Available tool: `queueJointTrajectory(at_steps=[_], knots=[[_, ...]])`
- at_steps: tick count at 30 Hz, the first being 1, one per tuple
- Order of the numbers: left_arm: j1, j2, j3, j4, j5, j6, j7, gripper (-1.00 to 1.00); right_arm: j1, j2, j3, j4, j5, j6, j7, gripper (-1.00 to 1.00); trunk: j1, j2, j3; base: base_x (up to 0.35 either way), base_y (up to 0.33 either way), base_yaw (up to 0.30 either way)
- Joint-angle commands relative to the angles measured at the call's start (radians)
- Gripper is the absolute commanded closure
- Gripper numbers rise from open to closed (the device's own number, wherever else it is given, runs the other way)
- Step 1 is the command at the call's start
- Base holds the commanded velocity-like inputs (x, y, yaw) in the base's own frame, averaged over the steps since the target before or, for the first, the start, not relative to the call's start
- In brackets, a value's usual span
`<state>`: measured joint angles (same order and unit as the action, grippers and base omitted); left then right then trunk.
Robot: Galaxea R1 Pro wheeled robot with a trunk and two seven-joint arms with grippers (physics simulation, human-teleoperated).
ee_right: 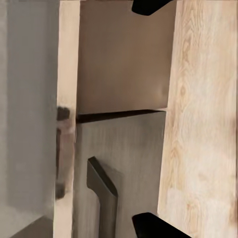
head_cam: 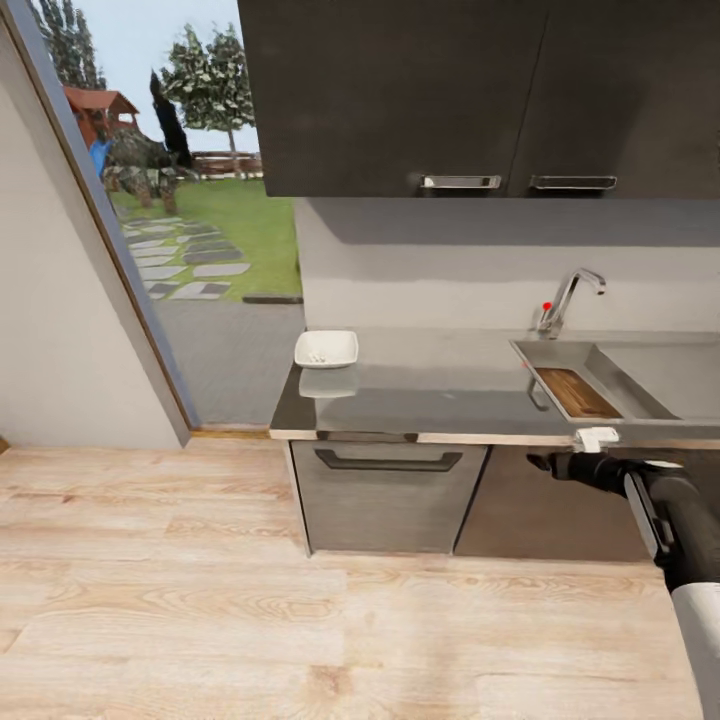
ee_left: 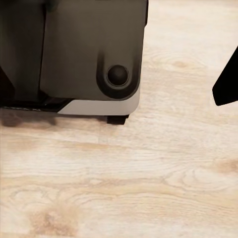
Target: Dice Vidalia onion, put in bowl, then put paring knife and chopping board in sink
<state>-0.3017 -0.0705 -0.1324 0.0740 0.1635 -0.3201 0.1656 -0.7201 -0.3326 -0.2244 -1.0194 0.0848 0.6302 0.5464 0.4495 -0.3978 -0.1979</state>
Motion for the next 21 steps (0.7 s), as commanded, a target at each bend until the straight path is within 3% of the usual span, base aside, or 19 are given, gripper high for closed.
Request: queueJointTrajectory(at_steps=[1,5,7,8,10,11,13,15,16,19,21], knots=[[-0.002,-0.001,-0.009,0.004,0.009,-0.008,0.001,-1.00,-0.001,0.001,-0.001,0.055,0.008,-0.056,0.009,-1.00,0.001,-0.002,-0.002,-0.006,0.003,0.000],[-0.002,0.000,-0.007,-0.002,0.005,-0.008,0.001,-1.00,-0.001,0.005,0.001,0.406,0.009,-0.418,0.008,-1.00,0.001,-0.002,-0.002,-0.001,0.001,0.000],[-0.002,-0.003,-0.005,-0.017,0.004,-0.008,0.003,-1.00,-0.001,0.006,0.001,0.611,0.010,-0.641,0.005,-1.00,0.001,-0.002,-0.002,0.000,0.000,0.000],[-0.002,-0.004,-0.005,-0.046,0.004,-0.008,0.004,-1.00,-0.001,0.005,0.001,0.736,0.011,-0.775,0.000,-1.00,0.001,-0.002,-0.002,0.000,0.000,0.000],[-0.002,-0.004,-0.005,-0.096,0.002,-0.008,0.005,-1.00,0.001,0.009,0.002,0.888,0.011,-0.933,-0.029,-1.00,0.001,-0.002,-0.002,0.000,0.000,0.000],[-0.001,-0.002,-0.005,-0.128,0.001,-0.008,0.006,-1.00,0.007,0.025,0.003,0.946,0.011,-1.020,-0.073,-1.00,0.001,-0.002,-0.002,0.000,0.000,0.000],[-0.001,-0.001,-0.005,-0.153,0.001,-0.010,0.006,-1.00,0.045,0.065,0.003,0.980,0.011,-1.093,-0.146,-1.00,0.001,-0.002,-0.002,0.000,0.000,0.000],[-0.001,0.001,-0.005,-0.166,0.001,-0.012,0.005,-1.00,0.150,0.128,0.003,0.996,0.011,-1.156,-0.247,-1.00,0.001,-0.002,-0.002,0.000,0.000,0.000],[-0.002,0.001,-0.006,-0.168,0.000,-0.013,0.005,-1.00,0.218,0.174,0.003,1.000,0.011,-1.204,-0.301,-1.00,0.001,-0.002,-0.002,0.000,0.000,0.000],[-0.002,0.001,-0.010,-0.168,-0.001,-0.015,0.002,-1.00,0.374,0.274,0.003,1.003,0.012,-1.328,-0.380,-1.00,0.001,-0.002,-0.002,0.000,0.000,0.000],[-0.001,0.002,-0.011,-0.166,-0.001,-0.016,0.001,-1.00,0.448,0.310,0.003,1.004,0.012,-1.404,-0.400,-1.00,0.001,-0.002,-0.002,0.000,0.000,0.000]])
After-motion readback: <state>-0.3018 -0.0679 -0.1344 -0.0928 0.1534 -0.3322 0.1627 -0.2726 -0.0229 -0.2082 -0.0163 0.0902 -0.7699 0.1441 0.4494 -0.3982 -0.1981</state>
